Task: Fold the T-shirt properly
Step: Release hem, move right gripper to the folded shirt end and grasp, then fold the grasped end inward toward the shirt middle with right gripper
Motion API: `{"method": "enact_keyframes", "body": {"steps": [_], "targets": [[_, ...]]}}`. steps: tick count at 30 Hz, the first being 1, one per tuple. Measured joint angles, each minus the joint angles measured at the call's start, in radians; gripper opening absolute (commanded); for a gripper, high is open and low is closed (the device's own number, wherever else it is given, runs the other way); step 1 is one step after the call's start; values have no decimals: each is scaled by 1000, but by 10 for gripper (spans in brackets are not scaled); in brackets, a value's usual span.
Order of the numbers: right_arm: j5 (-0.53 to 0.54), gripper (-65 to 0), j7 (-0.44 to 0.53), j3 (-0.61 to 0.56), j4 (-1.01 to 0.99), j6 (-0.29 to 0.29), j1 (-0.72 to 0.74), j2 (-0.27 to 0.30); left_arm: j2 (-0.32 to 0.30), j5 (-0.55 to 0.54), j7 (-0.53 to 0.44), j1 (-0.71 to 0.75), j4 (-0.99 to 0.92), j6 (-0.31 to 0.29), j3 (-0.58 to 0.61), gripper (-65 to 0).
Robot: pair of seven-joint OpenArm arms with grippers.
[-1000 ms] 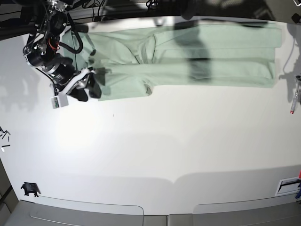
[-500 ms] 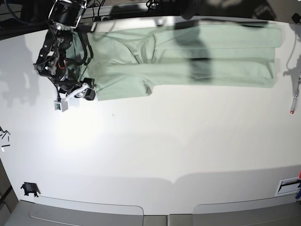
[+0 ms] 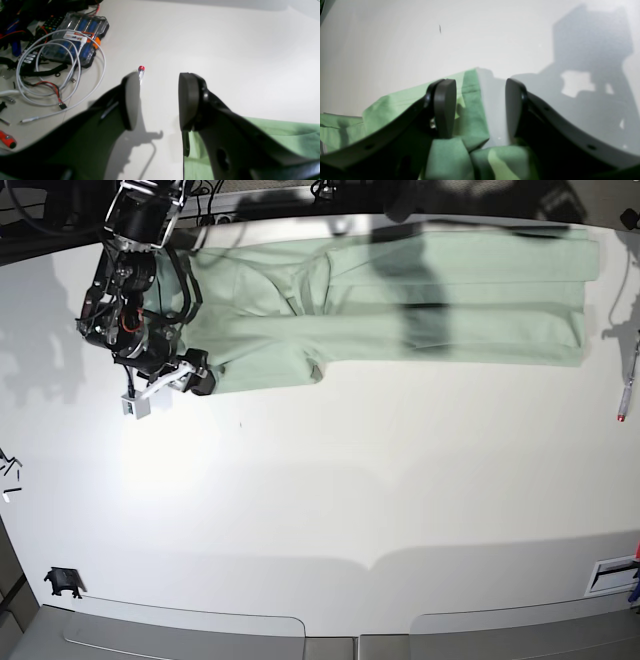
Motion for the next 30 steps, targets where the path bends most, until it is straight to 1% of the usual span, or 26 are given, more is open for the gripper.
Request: {"method": "enact_keyframes", "body": {"steps": [5, 12, 13, 14, 15, 17, 18, 21, 23, 24, 26, 30], "targets": [[2, -353, -8, -10, 0, 0, -2, 0, 0, 0, 0, 0, 0, 0, 0, -415], [8, -355, -14, -126, 0, 0, 4, 1, 0, 0, 0, 0, 0, 0, 0, -415], [8, -375, -14, -139, 0, 0, 4, 1, 0, 0, 0, 0, 0, 0, 0, -415], [8, -417, -16, -152, 1, 0, 4, 1, 0, 0, 0, 0, 0, 0, 0, -415], [8, -477, -17, -161, 1, 0, 3, 1, 0, 0, 0, 0, 0, 0, 0, -415], [5, -618, -25, -171, 1, 0, 3, 0, 0, 0, 0, 0, 0, 0, 0, -415], [0, -650, -23, -171, 0, 0, 3, 0, 0, 0, 0, 0, 0, 0, 0, -415], [0, -650, 3, -167, 0, 0, -2, 0, 0, 0, 0, 0, 0, 0, 0, -415], [13, -650, 0, -164, 0, 1, -2, 1, 0, 0, 0, 0, 0, 0, 0, -415], [37, -650, -14, -163, 2, 19, -2, 3, 0, 0, 0, 0, 0, 0, 0, -415], [112, -650, -85, -162, 21, 79, -5, 5, 0, 0, 0, 0, 0, 0, 0, -415], [290, -650, -238, -163, 74, 116, -5, 3, 0, 0, 0, 0, 0, 0, 0, -415]]}}
